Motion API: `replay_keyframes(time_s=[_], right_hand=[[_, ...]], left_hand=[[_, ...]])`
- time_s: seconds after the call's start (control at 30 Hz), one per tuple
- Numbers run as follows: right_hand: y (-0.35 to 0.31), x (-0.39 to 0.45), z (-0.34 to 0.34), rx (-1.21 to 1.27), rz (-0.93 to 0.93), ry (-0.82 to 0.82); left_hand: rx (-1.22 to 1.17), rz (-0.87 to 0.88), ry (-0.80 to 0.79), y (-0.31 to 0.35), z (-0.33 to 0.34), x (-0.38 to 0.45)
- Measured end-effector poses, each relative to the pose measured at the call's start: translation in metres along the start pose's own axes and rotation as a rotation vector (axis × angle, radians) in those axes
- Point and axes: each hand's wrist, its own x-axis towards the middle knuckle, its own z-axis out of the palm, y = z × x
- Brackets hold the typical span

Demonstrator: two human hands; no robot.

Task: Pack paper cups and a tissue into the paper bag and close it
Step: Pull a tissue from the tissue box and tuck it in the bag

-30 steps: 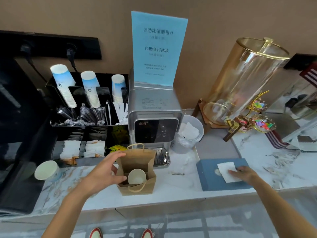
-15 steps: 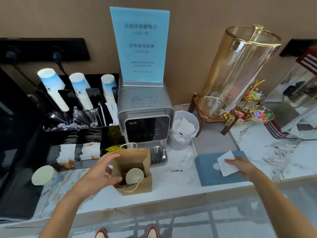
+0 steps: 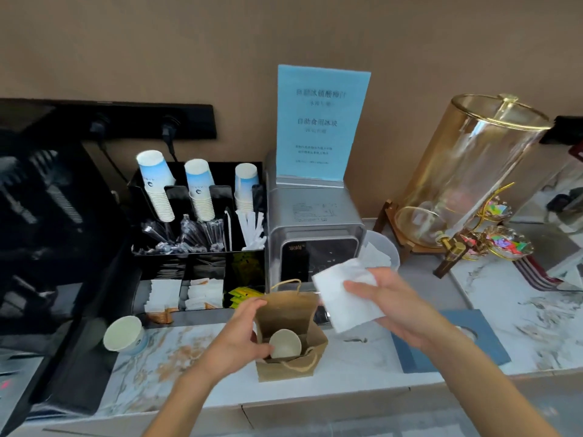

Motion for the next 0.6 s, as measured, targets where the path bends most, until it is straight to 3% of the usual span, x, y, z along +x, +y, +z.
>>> replay_keyframes(time_s=[0.13,0.2,0.6], right_hand=[[-0.009,0.019,0.069,-0.78,-0.069,-0.105],[0.0,0.04,0.095,-1.033,-0.002,-0.161],[0.06,0.105,0.127,-1.407,0.411,-0.172]], left_hand=[[-0.043,-0.005,-0.041,0.001,0.001,0.003],[-0.049,0.012,-0.06,0.002,0.001,0.004],[-0.011,0.097,-0.133,0.003,0.008,0.005]])
